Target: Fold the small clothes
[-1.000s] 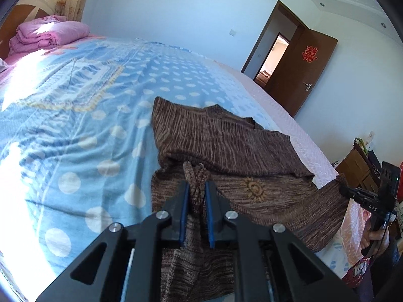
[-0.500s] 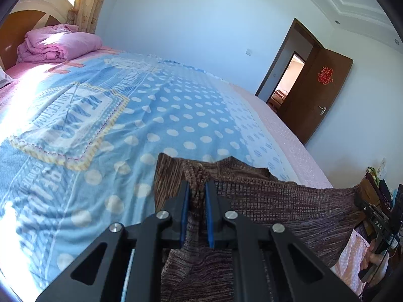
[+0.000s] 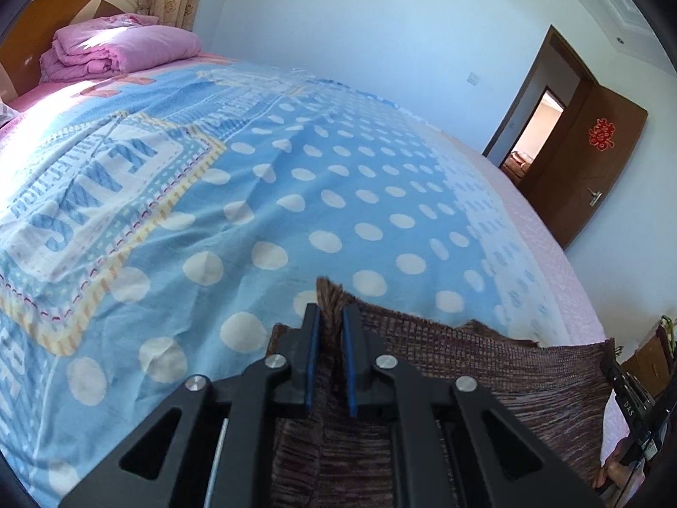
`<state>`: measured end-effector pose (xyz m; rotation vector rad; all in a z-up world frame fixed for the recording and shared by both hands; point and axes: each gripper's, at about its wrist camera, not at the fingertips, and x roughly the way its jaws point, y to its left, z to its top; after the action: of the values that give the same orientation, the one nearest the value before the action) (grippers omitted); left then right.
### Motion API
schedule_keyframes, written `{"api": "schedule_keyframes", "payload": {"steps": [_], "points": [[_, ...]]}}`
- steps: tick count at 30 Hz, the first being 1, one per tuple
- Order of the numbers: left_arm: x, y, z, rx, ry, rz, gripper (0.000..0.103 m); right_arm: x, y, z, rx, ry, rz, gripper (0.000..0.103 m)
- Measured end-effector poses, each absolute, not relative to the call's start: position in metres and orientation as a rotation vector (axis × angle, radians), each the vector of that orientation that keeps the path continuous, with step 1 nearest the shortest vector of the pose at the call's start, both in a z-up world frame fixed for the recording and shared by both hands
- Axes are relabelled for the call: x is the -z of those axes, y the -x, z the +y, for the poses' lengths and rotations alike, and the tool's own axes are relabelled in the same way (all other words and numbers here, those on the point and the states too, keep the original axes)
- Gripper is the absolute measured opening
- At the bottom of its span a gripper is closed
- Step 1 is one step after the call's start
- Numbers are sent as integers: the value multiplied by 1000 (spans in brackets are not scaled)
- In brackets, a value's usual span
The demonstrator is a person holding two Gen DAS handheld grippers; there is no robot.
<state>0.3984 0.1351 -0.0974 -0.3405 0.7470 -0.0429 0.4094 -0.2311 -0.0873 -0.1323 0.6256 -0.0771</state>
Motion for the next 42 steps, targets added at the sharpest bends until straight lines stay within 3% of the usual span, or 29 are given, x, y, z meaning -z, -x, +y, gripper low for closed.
{"api": "schedule_keyframes", "payload": {"steps": [6, 11, 13, 16, 21, 24, 33, 37, 42], "points": [[123, -411, 132, -49, 281, 841, 7, 112, -431, -234, 108, 149, 764, 14], [121, -408, 123, -83, 209, 841, 12, 109, -428, -234, 121, 158, 757, 18], [121, -406, 124, -96, 210, 835, 15, 93, -410, -237, 154, 125, 664, 18], [116, -399, 122, -134, 177, 811, 30, 64, -362, -230, 195, 111, 502, 24], [97, -358, 89, -87, 59, 789, 67, 67, -307, -208, 51, 85, 606, 26], [87, -322, 59, -31, -7, 752, 80, 81, -284, -198, 4, 56, 645, 26], [97, -274, 8, -5, -120, 762, 83, 124, -279, -209, 50, -57, 752, 27], [111, -272, 4, -26, -115, 795, 83, 128, -279, -211, 23, -79, 753, 36], [120, -270, 7, -72, -93, 797, 98, 130, -280, -204, 22, -43, 748, 40]]}}
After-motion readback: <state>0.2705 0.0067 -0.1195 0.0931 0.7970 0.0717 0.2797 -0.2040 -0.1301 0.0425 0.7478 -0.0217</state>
